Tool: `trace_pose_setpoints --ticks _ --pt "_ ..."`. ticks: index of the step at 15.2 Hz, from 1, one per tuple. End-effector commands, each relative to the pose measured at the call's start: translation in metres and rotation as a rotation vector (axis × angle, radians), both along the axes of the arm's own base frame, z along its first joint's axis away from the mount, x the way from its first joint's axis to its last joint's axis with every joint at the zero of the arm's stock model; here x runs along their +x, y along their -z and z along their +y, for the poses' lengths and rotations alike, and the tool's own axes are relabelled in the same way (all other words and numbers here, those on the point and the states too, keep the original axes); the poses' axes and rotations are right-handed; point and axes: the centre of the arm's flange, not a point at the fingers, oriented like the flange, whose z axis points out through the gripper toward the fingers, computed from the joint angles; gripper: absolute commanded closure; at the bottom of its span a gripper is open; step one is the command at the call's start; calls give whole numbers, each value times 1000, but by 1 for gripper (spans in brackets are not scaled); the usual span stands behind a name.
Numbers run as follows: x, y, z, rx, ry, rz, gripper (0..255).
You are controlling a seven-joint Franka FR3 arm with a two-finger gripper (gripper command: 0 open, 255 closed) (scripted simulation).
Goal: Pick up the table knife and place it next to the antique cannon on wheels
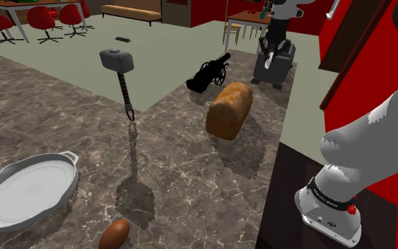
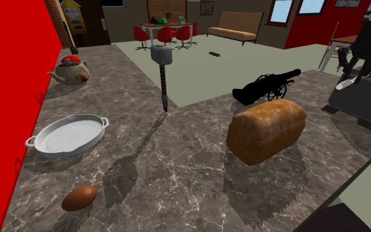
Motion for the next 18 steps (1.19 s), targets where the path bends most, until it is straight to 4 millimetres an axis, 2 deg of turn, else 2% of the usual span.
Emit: trace_pose_setpoints --ticks 1,4,5,18 --pt "1 0 -24 0 -1 0 255" --pt "4 0 -64 0 -1 0 255" --pt "5 0 -70 0 -1 0 255" --pt "5 69 -70 0 -1 0 255"
